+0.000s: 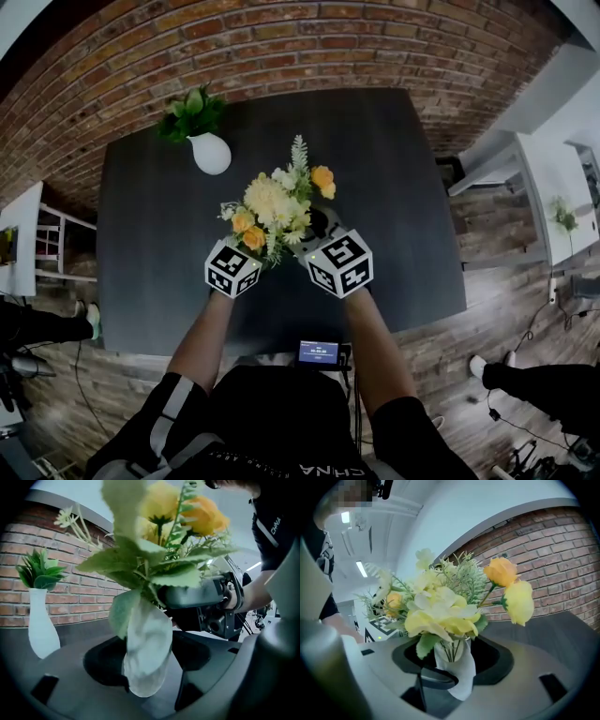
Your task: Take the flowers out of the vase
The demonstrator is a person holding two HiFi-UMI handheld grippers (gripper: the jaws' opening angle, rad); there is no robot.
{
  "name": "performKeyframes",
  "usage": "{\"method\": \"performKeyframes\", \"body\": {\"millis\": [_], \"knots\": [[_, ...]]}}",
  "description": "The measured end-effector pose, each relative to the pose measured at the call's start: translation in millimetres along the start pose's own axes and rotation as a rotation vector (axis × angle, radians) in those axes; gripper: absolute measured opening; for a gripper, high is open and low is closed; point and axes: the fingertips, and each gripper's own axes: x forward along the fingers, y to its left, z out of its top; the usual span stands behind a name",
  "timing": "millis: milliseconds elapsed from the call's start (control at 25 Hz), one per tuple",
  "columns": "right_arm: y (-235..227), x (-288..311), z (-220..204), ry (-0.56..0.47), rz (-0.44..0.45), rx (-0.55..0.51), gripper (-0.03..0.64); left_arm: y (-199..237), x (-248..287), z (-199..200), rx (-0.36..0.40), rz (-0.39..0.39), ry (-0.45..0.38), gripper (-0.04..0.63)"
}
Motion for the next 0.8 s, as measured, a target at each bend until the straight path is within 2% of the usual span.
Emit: {"method": "performKeyframes", "body": {"millis": [400, 440, 480, 560, 800], "knots": [[-1.8, 8.9, 8.7, -0.016, -0.016, -0.019, 0.207, 0.7, 0.8, -1.7, 0.018, 0.011, 0.014, 0.308], [-4.0, 7.0, 10.0, -0.025, -0.032, -0.016, 0.18, 0.4, 0.9, -2.1, 0.021, 0.011, 0.016, 0.308], [-5.8, 4.9, 12.1, -0.038, -0.047, -0.012, 0.113, 0.1, 1.1, -2.5, 0.025, 0.012, 0.019, 0.308], [-6.3, 2.9, 18.7, -0.065, -0.064, -0.001, 0.083, 0.1, 1.0, -2.4, 0.034, 0.012, 0.022, 0.308], [-4.1, 0.5, 36.9, -0.095, -0.064, -0.003, 0.074, -0.1, 1.8, -2.0, 0.037, 0.012, 0.027, 0.308]]}}
